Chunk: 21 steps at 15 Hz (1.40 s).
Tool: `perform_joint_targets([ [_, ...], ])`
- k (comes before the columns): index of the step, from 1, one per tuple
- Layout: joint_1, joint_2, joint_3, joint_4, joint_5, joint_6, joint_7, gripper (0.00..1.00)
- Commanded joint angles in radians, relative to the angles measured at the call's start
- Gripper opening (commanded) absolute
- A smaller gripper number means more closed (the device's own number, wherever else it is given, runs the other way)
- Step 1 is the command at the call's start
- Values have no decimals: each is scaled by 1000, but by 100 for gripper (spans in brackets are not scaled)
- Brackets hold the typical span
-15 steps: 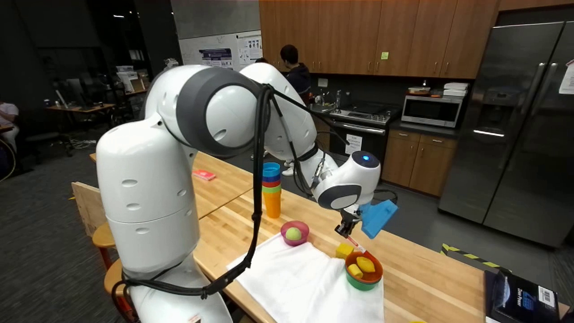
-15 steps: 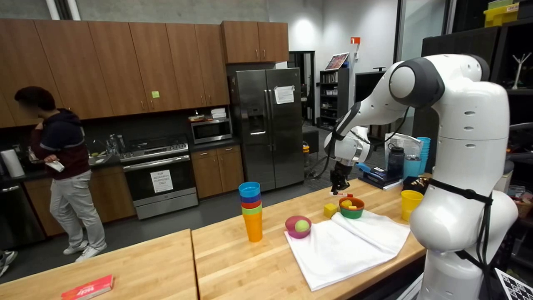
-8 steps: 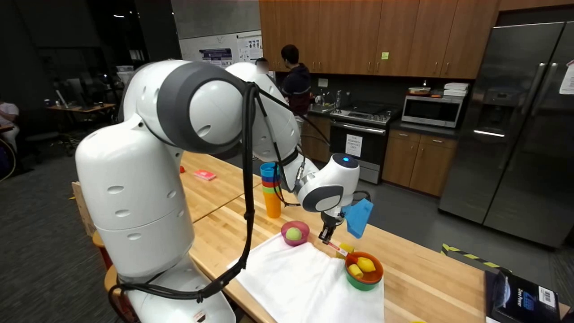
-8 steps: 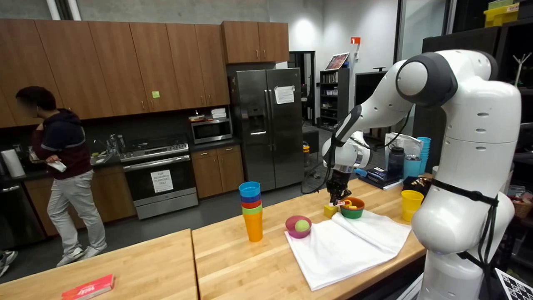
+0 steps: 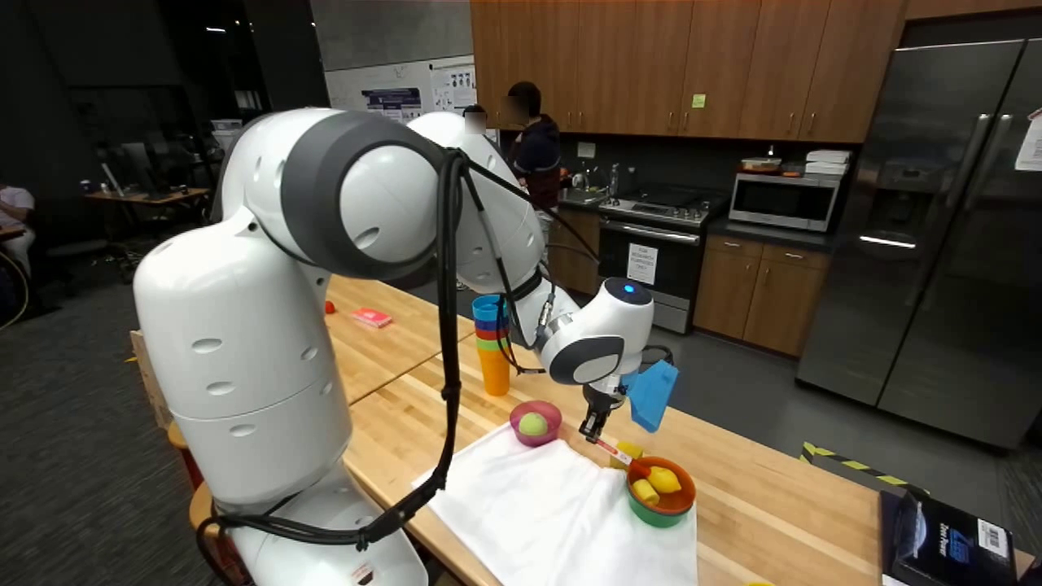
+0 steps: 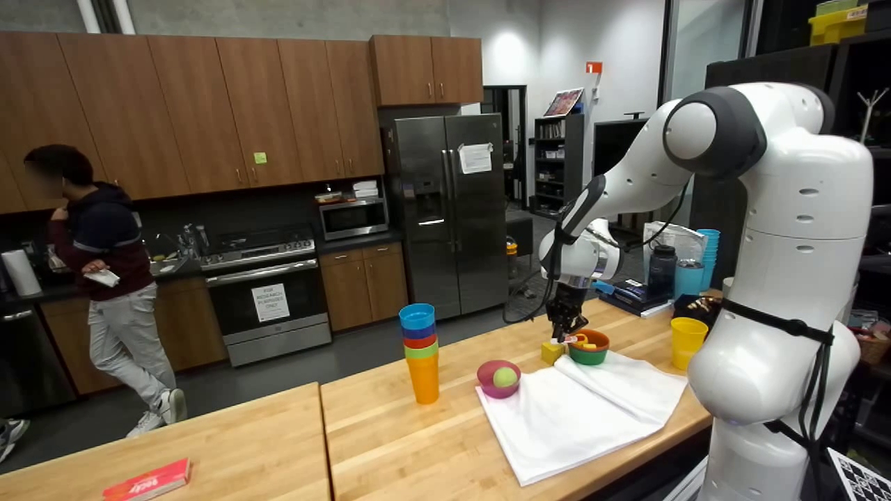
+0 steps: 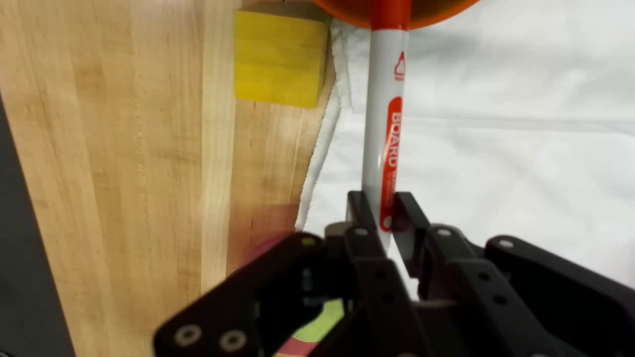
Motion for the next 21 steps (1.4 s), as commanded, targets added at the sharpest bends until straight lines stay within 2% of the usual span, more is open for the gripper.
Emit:
perform_joint_targets([
  [1,24,-1,-24,0,-3,-2,3,17],
  [14,24,-1,-24,0,-3,-2,3,17],
  [15,24,-1,-24,0,-3,-2,3,4],
  [16,27,-15,-23,-8,-9,-15,-5,4],
  [18,34,-37,-22,-25,-55,-31,-25,4],
  [21,45,-76,-22,-48,-202,-73,-69,4],
])
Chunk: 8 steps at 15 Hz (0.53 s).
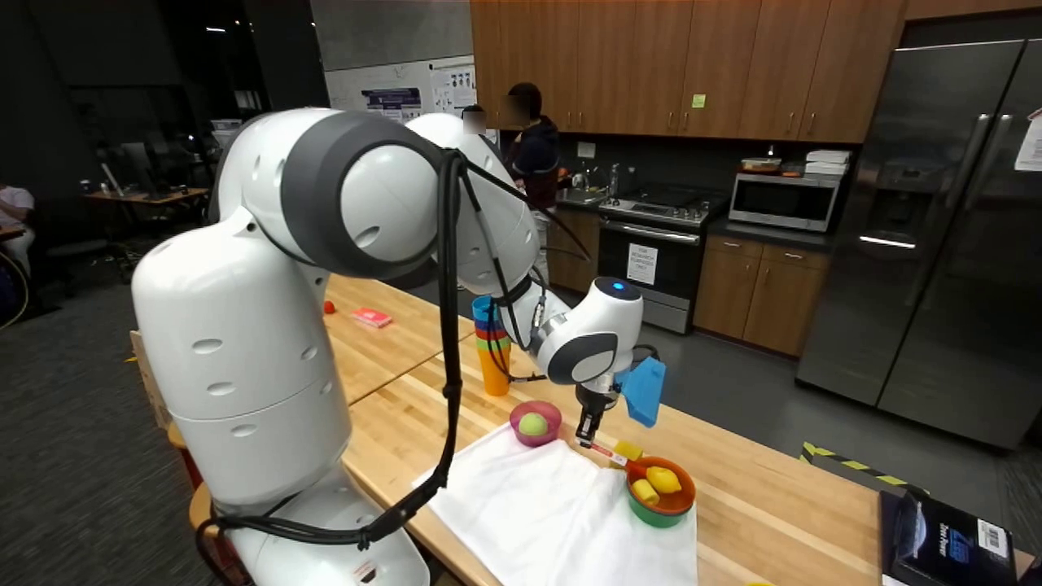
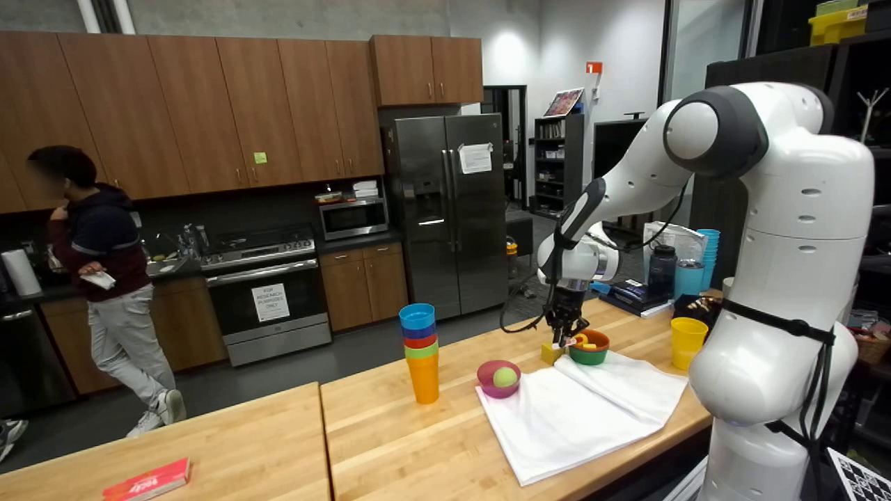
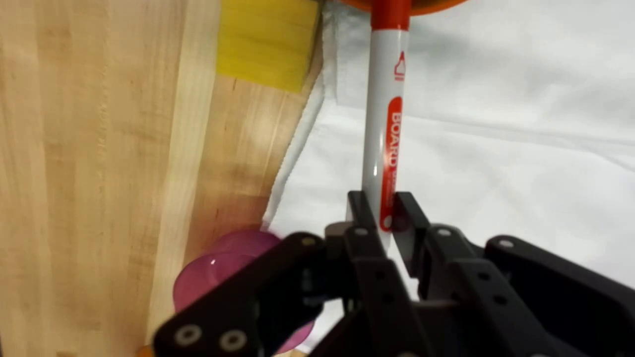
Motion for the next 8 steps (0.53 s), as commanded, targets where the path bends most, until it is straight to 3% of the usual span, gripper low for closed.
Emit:
perform_joint_targets([
  [1,25,-87,-18,-40,-133,-83,-70,4],
  [5,47,-162,-35,-36,-131,-278,-268,4],
  [8,63,-241,-50,-78,-140,-332,-417,4],
])
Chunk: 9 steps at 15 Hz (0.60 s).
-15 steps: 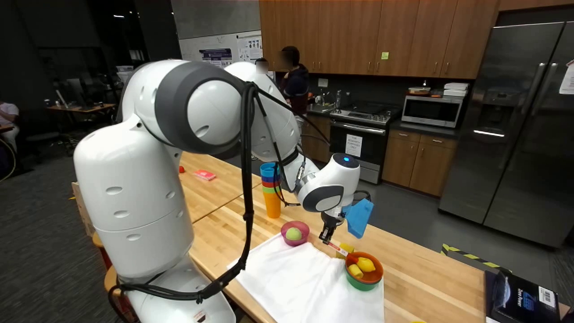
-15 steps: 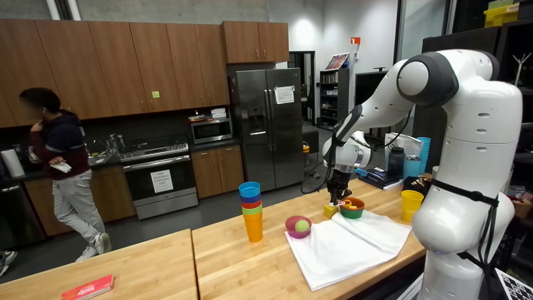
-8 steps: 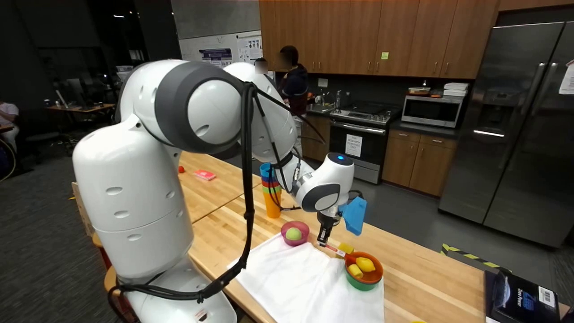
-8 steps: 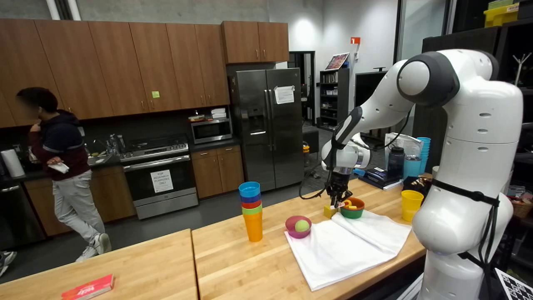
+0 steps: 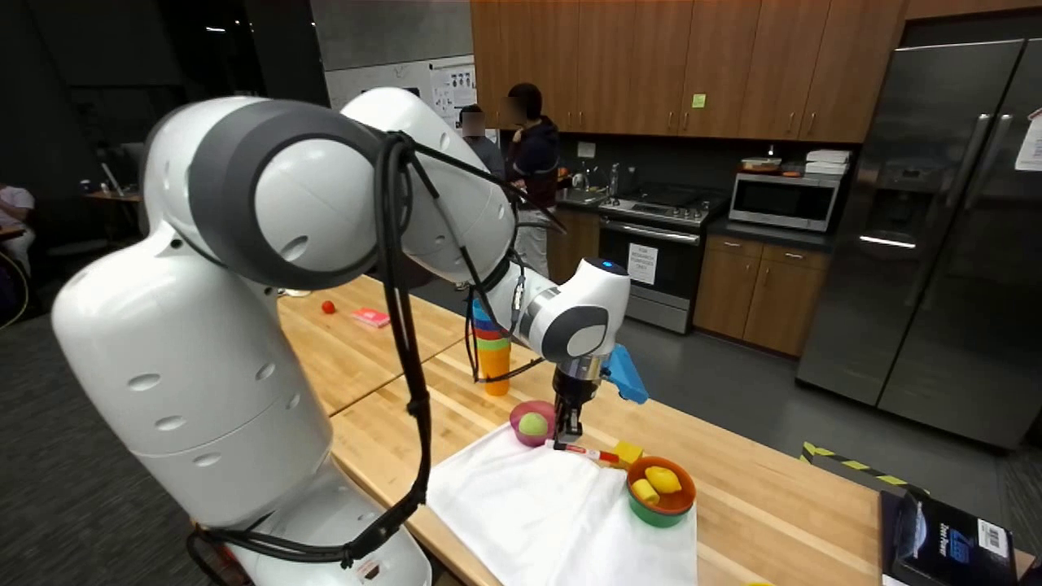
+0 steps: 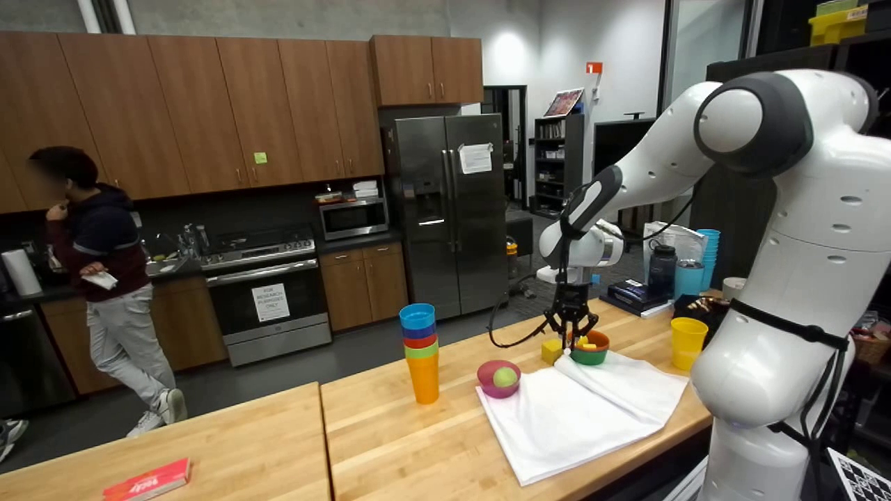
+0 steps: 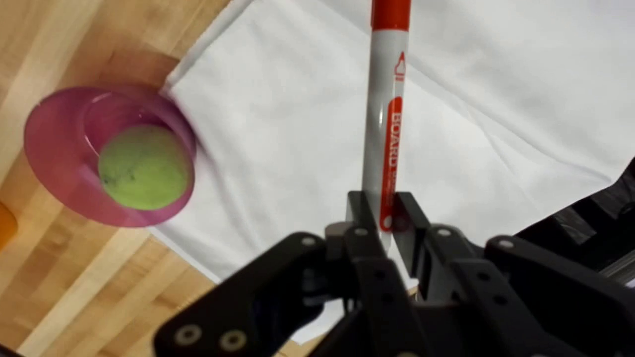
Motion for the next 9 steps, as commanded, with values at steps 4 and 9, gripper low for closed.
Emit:
perform_joint_targets([
  [4,66,-86,-49,-41,-14,-57,-131,17],
  [9,94,-111,-53,-53,-20,-67,-131,17],
])
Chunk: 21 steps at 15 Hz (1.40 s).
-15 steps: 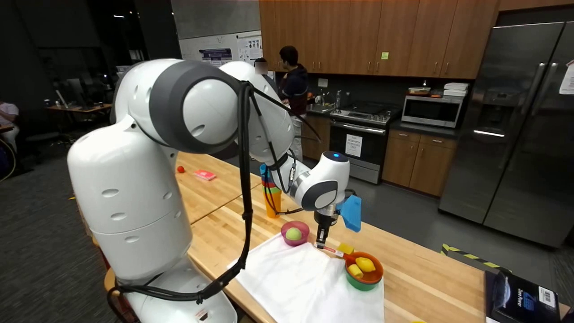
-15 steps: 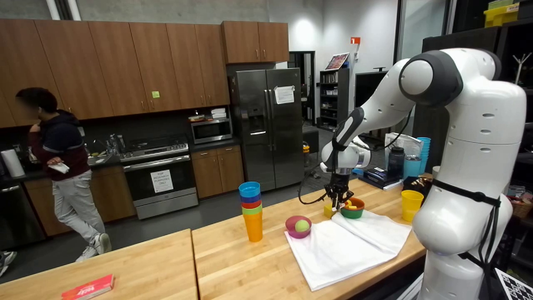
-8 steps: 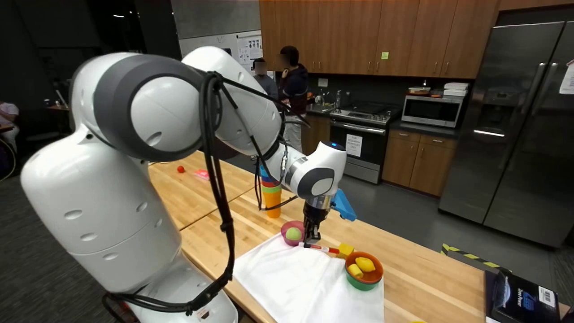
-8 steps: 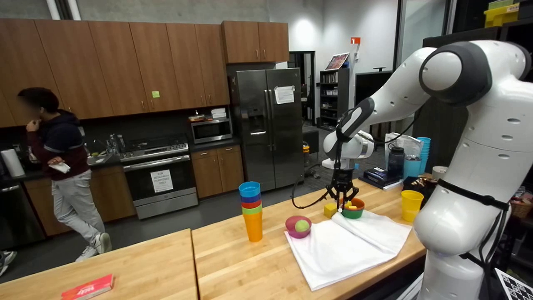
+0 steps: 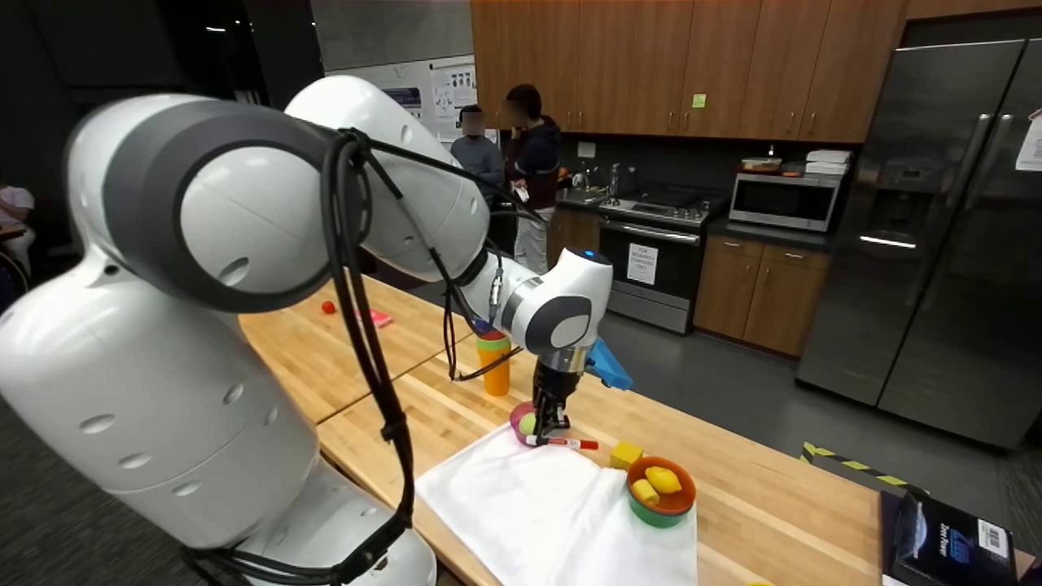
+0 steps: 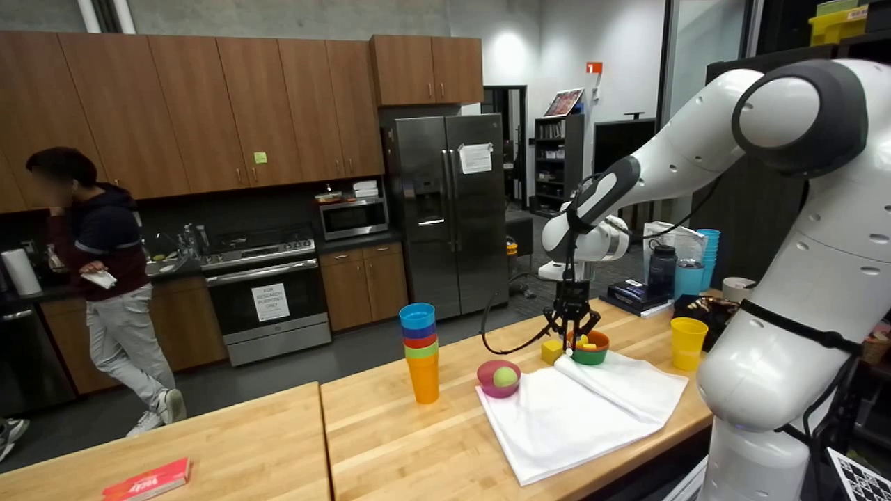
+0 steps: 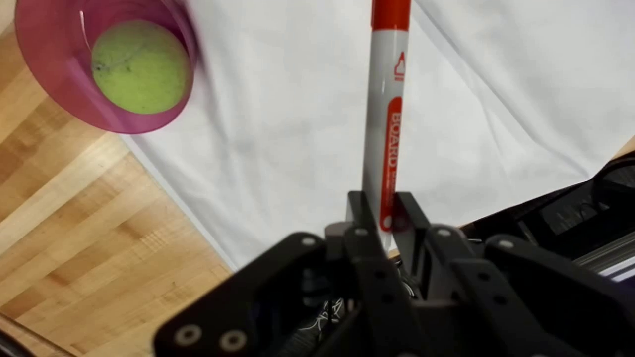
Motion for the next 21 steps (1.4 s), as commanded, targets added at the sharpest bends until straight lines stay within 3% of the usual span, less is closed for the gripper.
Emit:
perform_joint_targets([
  [1,10,-1,-12,1,-4,-1,3,17],
  [2,16,-7,-9,-2,-11,-16,0,4],
  [3,148,-37,-91,-18,-57,-39,8,4],
  [8,435,-108,-260,-69,-269,-140,23,4],
  [11,646,-165,-437,-94,-466,-205,25,4],
  [15,950,-312,-762,-132,-790,-279,24,4],
  [18,1136,-446,-974,-129,-1055,-362,24,4],
  [19,1044,-301,-871,-118,-941,-298,24,17],
  [21,1119,-372,-958,-122,-1021,-330,24,17],
])
